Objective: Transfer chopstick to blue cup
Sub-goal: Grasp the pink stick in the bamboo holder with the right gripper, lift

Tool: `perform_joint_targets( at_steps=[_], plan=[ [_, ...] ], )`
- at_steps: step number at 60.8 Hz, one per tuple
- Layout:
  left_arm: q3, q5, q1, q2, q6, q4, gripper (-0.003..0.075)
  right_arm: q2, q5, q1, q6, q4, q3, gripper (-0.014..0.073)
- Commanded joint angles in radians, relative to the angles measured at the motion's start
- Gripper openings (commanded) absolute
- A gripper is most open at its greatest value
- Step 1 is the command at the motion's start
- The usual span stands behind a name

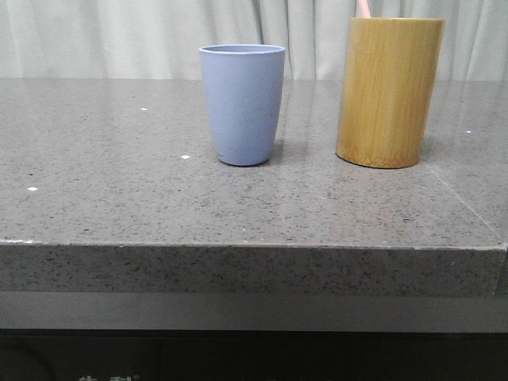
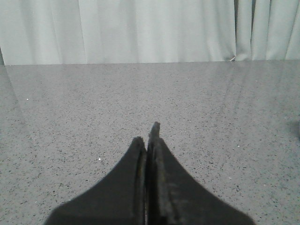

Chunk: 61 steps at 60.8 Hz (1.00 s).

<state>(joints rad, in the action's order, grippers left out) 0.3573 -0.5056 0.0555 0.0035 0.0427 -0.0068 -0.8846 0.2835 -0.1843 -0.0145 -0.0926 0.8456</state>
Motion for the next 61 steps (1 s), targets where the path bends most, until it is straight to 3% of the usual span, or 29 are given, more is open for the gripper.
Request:
perform_joint_targets(
  at_steps=[1, 21, 48, 53, 61],
  plan=[
    [0.026, 0.086, -0.003, 0.012, -0.008, -0.009, -0.0019, -0.097, -0.087, -0.045, -0.008, 0.025, 0.113, 0.0604],
    [0.026, 0.086, -0.003, 0.012, -0.008, -0.009, -0.0019, -0.436, -0.088, -0.184, -0.008, 0.065, 0.401, 0.0604],
    [0.026, 0.086, -0.003, 0.012, -0.008, -0.009, -0.0019, -0.653, -0.146, -0.191, -0.008, 0.093, 0.539, 0.0599],
    [0.026, 0.086, -0.003, 0.012, -0.008, -0.009, -0.0019, -0.666, -0.144, -0.191, -0.008, 0.093, 0.546, 0.0531],
    [0.026, 0.086, -0.003, 0.012, -0.008, -0.009, -0.0019, -0.667, -0.156, -0.191, -0.008, 0.093, 0.546, 0.0302]
  ],
)
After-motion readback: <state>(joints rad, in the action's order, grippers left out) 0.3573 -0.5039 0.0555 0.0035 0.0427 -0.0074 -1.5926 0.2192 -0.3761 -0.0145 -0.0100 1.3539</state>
